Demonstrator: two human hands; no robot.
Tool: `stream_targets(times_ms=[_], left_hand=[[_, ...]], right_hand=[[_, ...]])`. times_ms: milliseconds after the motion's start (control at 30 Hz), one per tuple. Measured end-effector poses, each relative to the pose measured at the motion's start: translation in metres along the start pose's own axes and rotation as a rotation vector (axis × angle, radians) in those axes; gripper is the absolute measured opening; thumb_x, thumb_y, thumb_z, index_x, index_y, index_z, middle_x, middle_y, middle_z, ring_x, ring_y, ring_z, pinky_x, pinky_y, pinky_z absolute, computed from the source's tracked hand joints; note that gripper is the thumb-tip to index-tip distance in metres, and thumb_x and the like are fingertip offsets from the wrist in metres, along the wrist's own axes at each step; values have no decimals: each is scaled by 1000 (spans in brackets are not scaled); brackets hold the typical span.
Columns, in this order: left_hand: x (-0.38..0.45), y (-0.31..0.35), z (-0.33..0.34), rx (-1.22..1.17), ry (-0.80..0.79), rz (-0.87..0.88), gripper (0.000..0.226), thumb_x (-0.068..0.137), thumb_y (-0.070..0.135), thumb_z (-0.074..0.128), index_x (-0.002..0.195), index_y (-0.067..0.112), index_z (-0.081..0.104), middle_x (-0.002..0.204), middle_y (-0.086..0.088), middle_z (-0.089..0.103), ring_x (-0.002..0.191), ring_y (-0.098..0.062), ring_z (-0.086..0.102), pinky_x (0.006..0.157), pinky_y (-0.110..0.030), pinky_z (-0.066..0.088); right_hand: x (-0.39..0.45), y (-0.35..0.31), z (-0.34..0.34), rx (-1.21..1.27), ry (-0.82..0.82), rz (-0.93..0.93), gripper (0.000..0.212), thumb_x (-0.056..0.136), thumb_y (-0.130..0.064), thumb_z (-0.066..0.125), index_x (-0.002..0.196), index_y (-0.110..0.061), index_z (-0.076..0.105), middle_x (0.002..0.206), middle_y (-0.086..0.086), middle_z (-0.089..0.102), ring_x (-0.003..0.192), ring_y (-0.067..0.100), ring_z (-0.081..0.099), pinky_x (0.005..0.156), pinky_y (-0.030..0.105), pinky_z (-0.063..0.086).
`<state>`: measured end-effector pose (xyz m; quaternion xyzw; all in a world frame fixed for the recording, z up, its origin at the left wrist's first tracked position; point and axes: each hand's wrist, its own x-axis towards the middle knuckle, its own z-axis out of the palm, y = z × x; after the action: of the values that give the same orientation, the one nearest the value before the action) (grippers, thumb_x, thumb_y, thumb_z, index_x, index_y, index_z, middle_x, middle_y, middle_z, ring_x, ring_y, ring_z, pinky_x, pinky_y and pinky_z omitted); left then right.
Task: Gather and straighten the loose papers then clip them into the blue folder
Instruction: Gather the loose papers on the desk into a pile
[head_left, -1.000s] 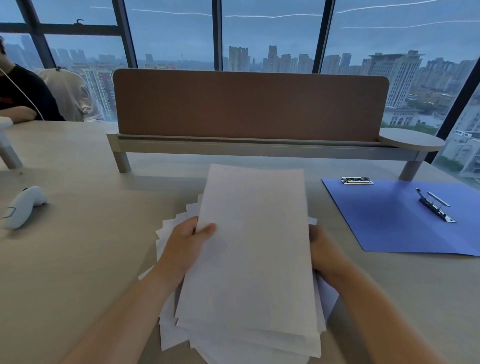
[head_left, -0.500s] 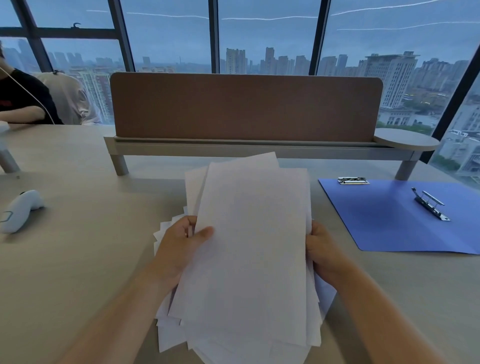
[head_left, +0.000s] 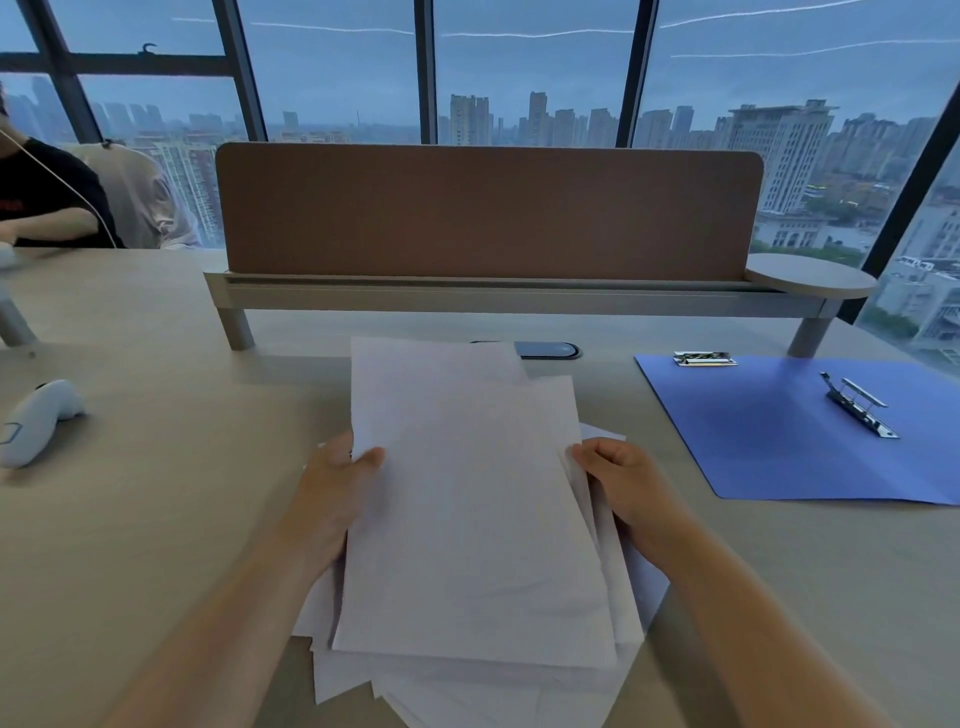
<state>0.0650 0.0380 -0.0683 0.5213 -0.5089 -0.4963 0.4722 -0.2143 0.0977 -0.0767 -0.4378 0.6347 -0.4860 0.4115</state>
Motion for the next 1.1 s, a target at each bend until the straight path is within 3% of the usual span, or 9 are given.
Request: stream_targets(times_ms=[133, 200, 300, 433, 600, 700, 833, 1033, 1100], left_hand=[[0, 0, 0, -95, -83, -49, 25, 99, 10, 51, 111, 22, 70, 120, -8, 71, 107, -29, 69, 84, -39, 55], [-3, 1, 2, -118, -85, -28, 25, 101, 12, 51, 120, 22, 63, 119, -5, 71, 110, -27, 67, 90, -43, 53], [-9, 0, 7, -125, -152, -5, 27, 102, 13, 49, 124, 23, 60, 116, 2, 73, 110, -21, 67, 93, -41, 53], [-15, 3, 14, -77, -198, -13, 20, 100, 11, 52, 113, 21, 64, 107, 0, 75, 99, -23, 71, 85, -41, 56], [-8, 2, 9, -123, -91, -12, 33, 91, 1, 65, 118, 19, 61, 105, -11, 76, 96, -31, 72, 91, -56, 55], [-6, 3, 5, -120, -18, 8, 51, 88, -2, 67, 127, 29, 54, 94, 5, 77, 85, -17, 72, 86, -49, 57], [0, -1, 4, -134, 1, -23, 68, 90, 1, 67, 146, 25, 36, 103, 1, 72, 95, -19, 69, 81, -39, 55], [1, -1, 4, -53, 23, -53, 25, 92, -1, 59, 108, 15, 70, 106, -9, 76, 92, -26, 72, 81, -38, 55], [5, -2, -1, -102, 74, -78, 27, 91, -2, 59, 109, 13, 71, 101, -6, 76, 86, -23, 71, 78, -35, 54]], right_hand=[[-2, -2, 0, 9, 5, -55, 27, 92, -42, 59, 93, -21, 77, 113, 37, 60, 83, 42, 63, 85, 49, 52], [-4, -5, 1, 37, -2, -68, 25, 95, -40, 57, 99, -25, 77, 113, 31, 66, 105, 56, 59, 99, 64, 47], [-6, -8, 1, 84, -6, -73, 25, 101, -30, 53, 102, -24, 77, 100, 8, 78, 101, 32, 71, 100, 51, 52], [-12, -15, 2, 90, -11, -83, 26, 102, -28, 52, 96, -19, 76, 82, -1, 75, 75, 11, 65, 69, 25, 52], [-10, -13, 4, 62, 56, -99, 34, 104, -31, 48, 96, -18, 78, 92, 3, 79, 89, 18, 73, 85, 33, 54], [-10, -10, 4, -21, 42, -71, 33, 102, -28, 52, 90, -14, 79, 86, 2, 80, 83, 17, 74, 81, 31, 54], [-10, -10, 5, -66, 28, -33, 40, 104, -32, 47, 89, -15, 80, 85, -1, 80, 83, 14, 73, 84, 29, 52], [-4, -4, 4, -191, 139, -101, 19, 96, -18, 60, 110, -18, 72, 106, -8, 69, 96, 10, 63, 84, 27, 48], [-3, -3, 1, -200, 192, -57, 41, 87, -12, 70, 125, -26, 63, 123, -4, 62, 112, 16, 59, 90, 32, 50]])
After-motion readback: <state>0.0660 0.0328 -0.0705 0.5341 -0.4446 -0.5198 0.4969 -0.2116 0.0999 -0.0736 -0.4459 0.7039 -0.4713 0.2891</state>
